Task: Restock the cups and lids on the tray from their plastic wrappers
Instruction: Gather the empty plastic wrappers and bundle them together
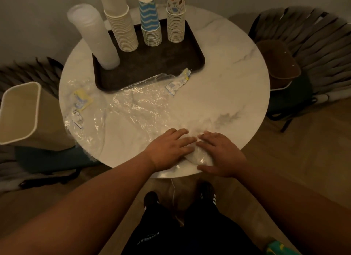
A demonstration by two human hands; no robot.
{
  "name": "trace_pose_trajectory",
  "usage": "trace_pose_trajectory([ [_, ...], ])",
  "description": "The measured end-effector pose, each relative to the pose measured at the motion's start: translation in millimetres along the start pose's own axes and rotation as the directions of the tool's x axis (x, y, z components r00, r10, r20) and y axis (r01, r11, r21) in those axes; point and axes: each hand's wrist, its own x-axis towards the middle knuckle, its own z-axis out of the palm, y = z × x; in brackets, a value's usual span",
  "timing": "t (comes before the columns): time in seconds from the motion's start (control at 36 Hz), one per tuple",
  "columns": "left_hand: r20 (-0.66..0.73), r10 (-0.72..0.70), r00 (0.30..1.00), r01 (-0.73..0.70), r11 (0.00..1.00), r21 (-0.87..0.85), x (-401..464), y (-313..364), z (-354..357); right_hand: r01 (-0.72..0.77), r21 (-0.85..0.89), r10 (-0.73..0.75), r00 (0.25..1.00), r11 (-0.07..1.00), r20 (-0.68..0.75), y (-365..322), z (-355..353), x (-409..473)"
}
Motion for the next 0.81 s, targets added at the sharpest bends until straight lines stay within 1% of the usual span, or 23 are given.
trace_pose_trajectory([
  [0.03,0.008,-0.017,1.000,0.017,0.999,-0.040,2,1,2,0.008,0.004,-0.008,1.000,1.000,0.016,2,-1,0],
  [0.06,0.037,-0.068,0.997,0.071,0.992,-0.105,4,2,3,0.011,0.012,-0.012,0.999,1.000,0.033,4,-2,-1],
  [0.08,0.075,-0.148,0.986,0.159,0.971,-0.179,7,4,2,0.011,0.025,-0.012,0.999,1.000,0.044,6,-3,-1],
  [0.14,0.143,-0.311,0.940,0.339,0.904,-0.261,14,8,-4,-0.013,0.079,0.011,0.999,0.997,0.031,7,-6,0],
  [0.19,0.149,-0.438,0.887,0.463,0.830,-0.310,24,11,-10,-0.070,0.165,0.075,0.997,0.984,-0.030,3,-12,4],
  [0.22,0.148,-0.493,0.857,0.511,0.782,-0.357,29,13,-12,-0.117,0.215,0.134,0.988,0.970,-0.070,0,-16,7],
  [0.28,0.161,-0.588,0.793,0.583,0.655,-0.481,38,14,-16,-0.234,0.329,0.284,0.952,0.915,-0.114,-6,-23,15],
  [0.33,0.195,-0.662,0.724,0.619,0.498,-0.608,46,13,-18,-0.337,0.403,0.417,0.900,0.851,-0.128,-7,-24,23],
  [0.36,0.218,-0.685,0.695,0.631,0.437,-0.641,49,13,-19,-0.377,0.429,0.467,0.875,0.821,-0.124,-6,-23,25],
  [0.42,0.239,-0.713,0.659,0.651,0.382,-0.656,52,12,-17,-0.434,0.471,0.542,0.832,0.768,-0.117,-4,-23,30],
  [0.5,0.243,-0.761,0.602,0.704,0.362,-0.611,59,9,-8,-0.511,0.507,0.634,0.768,0.694,-0.094,-2,-23,38],
  [0.58,0.240,-0.803,0.546,0.752,0.342,-0.563,66,8,-4,-0.556,0.458,0.655,0.752,0.693,-0.077,2,-24,47],
  [0.61,0.190,-0.818,0.544,0.750,0.372,-0.546,66,10,-5,-0.567,0.444,0.659,0.748,0.694,-0.074,3,-25,50],
  [0.64,0.083,-0.815,0.573,0.723,0.455,-0.519,65,10,-4,-0.575,0.438,0.665,0.744,0.691,-0.072,5,-25,52],
  [0.67,-0.044,-0.765,0.643,0.666,0.586,-0.462,64,10,-3,-0.579,0.440,0.669,0.740,0.687,-0.071,6,-26,53],
  [0.69,-0.162,-0.672,0.722,0.586,0.719,-0.374,61,9,1,-0.578,0.445,0.671,0.738,0.684,-0.071,8,-26,55],
  [0.72,-0.235,-0.559,0.795,0.495,0.822,-0.280,60,8,8,-0.574,0.455,0.670,0.739,0.681,-0.069,9,-25,55],
  [0.75,-0.259,-0.447,0.856,0.405,0.892,-0.198,58,7,14,-0.569,0.472,0.671,0.738,0.673,-0.067,10,-25,55],
  [0.78,-0.241,-0.361,0.901,0.340,0.932,-0.127,58,7,18,-0.565,0.493,0.677,0.733,0.661,-0.067,11,-24,54],
  [0.81,-0.198,-0.310,0.930,0.304,0.951,-0.064,57,8,21,-0.563,0.513,0.685,0.725,0.648,-0.070,12,-23,54],
])
